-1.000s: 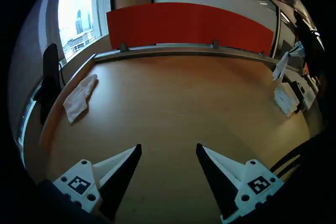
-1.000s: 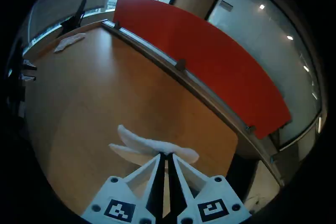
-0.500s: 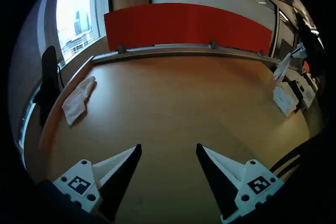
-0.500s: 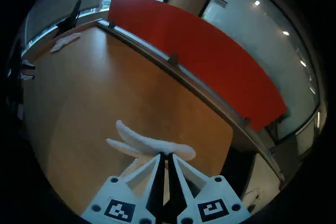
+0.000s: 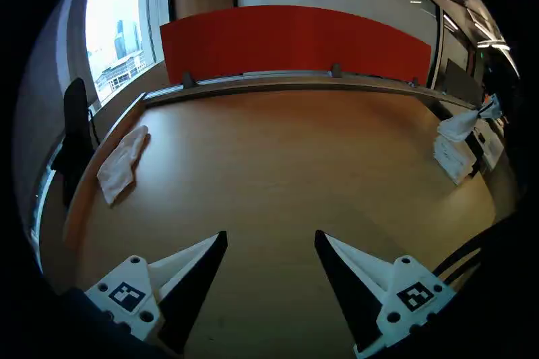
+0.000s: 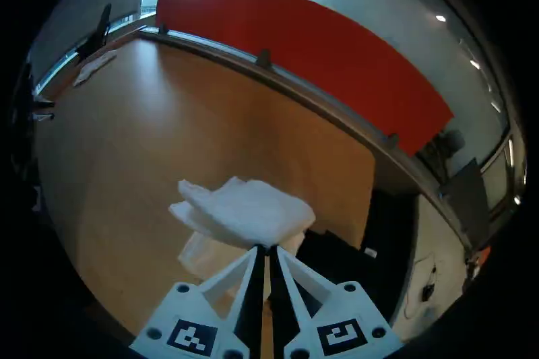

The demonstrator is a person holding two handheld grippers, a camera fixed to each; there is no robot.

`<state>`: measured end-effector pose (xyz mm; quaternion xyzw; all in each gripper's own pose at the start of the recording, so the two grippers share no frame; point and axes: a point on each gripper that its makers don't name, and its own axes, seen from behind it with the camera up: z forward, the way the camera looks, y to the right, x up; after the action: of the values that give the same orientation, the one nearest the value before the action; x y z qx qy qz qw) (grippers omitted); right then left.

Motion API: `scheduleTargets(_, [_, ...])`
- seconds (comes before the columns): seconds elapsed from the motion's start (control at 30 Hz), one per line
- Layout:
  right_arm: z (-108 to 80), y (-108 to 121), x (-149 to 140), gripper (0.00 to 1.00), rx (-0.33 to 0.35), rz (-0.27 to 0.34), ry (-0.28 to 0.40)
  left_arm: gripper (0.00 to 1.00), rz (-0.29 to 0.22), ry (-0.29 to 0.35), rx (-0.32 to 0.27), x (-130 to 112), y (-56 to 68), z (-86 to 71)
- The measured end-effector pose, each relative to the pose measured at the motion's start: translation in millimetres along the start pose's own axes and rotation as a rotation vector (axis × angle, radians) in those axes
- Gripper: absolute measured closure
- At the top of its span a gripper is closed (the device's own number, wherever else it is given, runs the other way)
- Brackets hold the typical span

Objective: Fold towel

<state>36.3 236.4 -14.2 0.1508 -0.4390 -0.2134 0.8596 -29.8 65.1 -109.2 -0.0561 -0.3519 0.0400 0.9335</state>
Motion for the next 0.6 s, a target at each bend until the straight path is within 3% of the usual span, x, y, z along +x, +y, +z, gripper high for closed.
scheduleTargets(0.3, [10.9,-3.1,-66.2,0.95,-0.003,0.103,-0.072,0.03,0.014,-0.003,-0.008,-0.8,5.5,-3.0])
scheduleTargets(0.6, [25.2,-0.6,-90.8,0.95,-0.024,0.16,-0.111,0.03,0.026,-0.002,-0.003,-0.5,6.3,-7.6])
